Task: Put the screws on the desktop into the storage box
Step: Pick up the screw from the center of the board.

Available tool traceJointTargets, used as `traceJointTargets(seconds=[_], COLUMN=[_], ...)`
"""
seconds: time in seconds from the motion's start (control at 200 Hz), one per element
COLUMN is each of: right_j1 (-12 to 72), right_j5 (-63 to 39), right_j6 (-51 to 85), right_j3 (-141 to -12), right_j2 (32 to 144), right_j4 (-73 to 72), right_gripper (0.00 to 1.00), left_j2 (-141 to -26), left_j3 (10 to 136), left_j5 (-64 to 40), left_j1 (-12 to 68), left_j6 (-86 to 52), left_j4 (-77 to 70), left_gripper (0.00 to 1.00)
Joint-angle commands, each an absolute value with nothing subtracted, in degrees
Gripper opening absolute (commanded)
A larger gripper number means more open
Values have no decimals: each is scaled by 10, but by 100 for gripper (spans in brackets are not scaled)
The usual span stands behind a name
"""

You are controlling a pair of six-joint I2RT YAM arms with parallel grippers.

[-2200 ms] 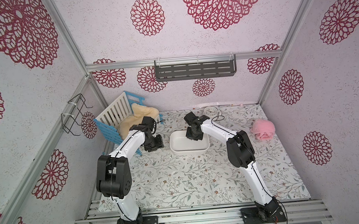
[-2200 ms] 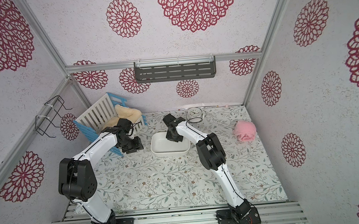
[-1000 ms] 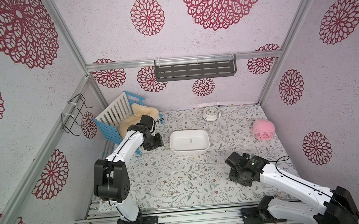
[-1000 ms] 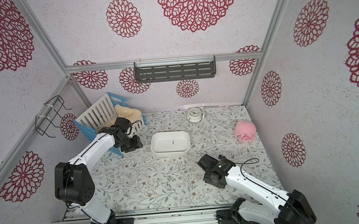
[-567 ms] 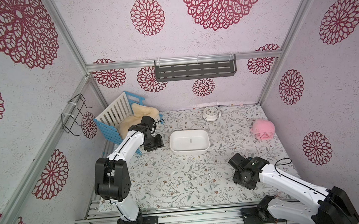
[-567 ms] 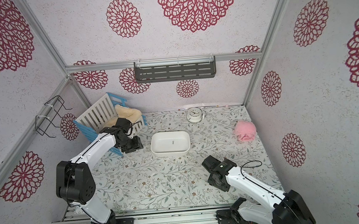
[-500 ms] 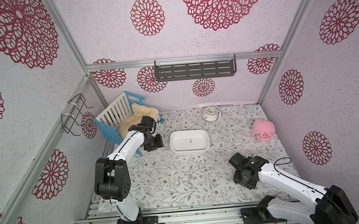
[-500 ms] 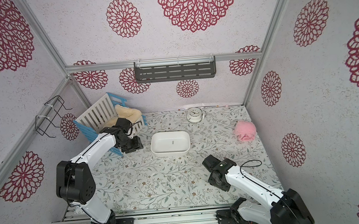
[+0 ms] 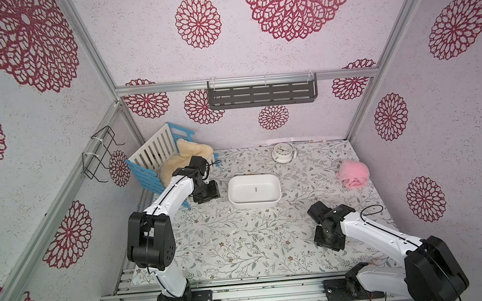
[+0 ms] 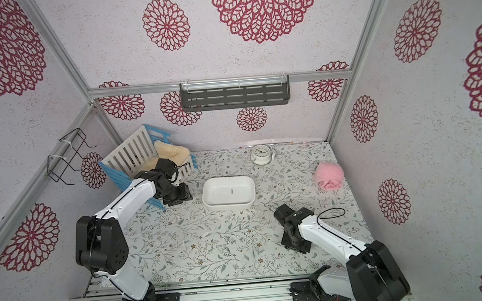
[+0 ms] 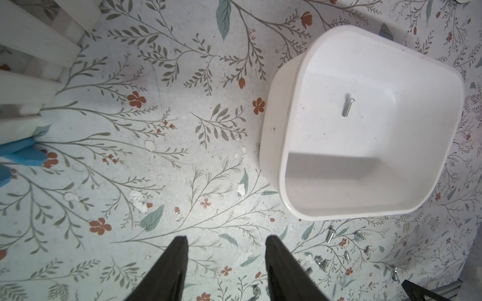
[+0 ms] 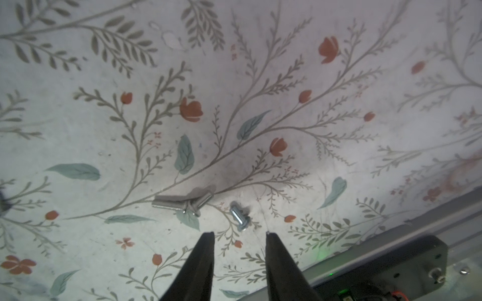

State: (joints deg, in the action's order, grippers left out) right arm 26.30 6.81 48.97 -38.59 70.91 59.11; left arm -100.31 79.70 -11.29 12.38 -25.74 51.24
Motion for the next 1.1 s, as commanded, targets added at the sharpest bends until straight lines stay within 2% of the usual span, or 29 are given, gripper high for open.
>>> traceJointTargets(seconds=[0.0, 0.425, 0.831, 1.096], right_j1=[256, 245, 245, 245], right_j5=[57, 54, 35, 20], right_j6=[442, 359, 344, 328], right_j3=[-407, -443, -442, -444], right_j2=[724, 798, 835, 853], right_j4=[587, 601, 577, 561], right_gripper=[37, 35, 36, 31], left_j2=[-1009, -1010, -1013, -1013], left_j3=[791, 792, 792, 792], left_j5=[-117, -118, -119, -120], left_j1=[125, 126, 126, 126], left_j6=[-254, -252, -251, -251], left_j4=[504, 504, 504, 504], left_gripper=[54, 53, 53, 53])
